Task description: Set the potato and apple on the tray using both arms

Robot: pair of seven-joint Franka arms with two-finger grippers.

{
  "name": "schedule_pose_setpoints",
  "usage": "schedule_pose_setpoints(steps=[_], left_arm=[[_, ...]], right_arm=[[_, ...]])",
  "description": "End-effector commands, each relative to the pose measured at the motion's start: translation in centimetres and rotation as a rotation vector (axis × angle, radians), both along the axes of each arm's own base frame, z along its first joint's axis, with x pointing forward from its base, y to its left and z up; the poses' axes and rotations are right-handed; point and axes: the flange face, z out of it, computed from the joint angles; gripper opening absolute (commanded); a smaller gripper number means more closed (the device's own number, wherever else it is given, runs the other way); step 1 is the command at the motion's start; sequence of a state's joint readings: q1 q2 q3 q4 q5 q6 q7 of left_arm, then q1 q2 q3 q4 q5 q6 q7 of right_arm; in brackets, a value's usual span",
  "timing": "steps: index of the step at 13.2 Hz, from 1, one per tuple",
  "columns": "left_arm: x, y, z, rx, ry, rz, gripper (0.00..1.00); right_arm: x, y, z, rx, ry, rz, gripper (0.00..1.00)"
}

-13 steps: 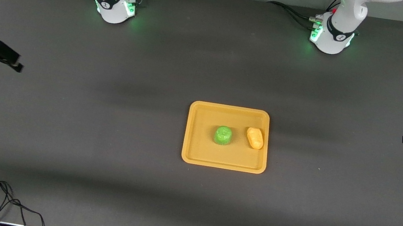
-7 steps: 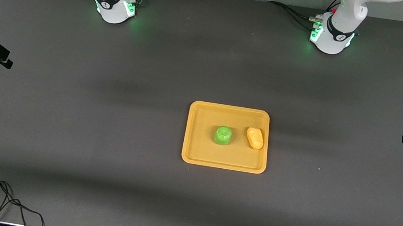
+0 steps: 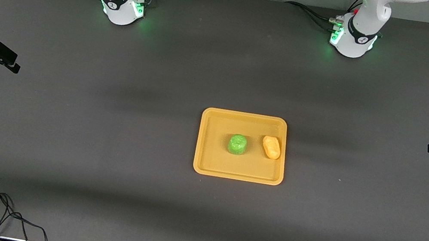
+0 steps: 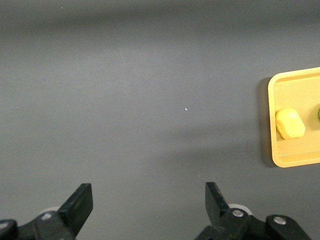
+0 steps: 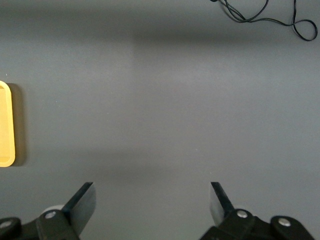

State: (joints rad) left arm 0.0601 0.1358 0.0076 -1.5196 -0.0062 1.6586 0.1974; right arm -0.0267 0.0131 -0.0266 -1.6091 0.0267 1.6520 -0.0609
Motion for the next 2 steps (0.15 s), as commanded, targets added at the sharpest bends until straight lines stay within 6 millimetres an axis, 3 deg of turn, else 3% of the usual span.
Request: schedule_pose_setpoints(steps=[1,2], left_arm=[[-0.14,-0.06,0.05,0.004,0.006,-0.015,1.0],[-0.15,0.03,0.05,0.004,0.006,-0.015,1.0]], right_arm=[[-0.55,-0.17,0.48,-0.016,-0.002,0.001,1.0],[-0.57,-0.17,0.39,-0.016,0.001,0.002,1.0]])
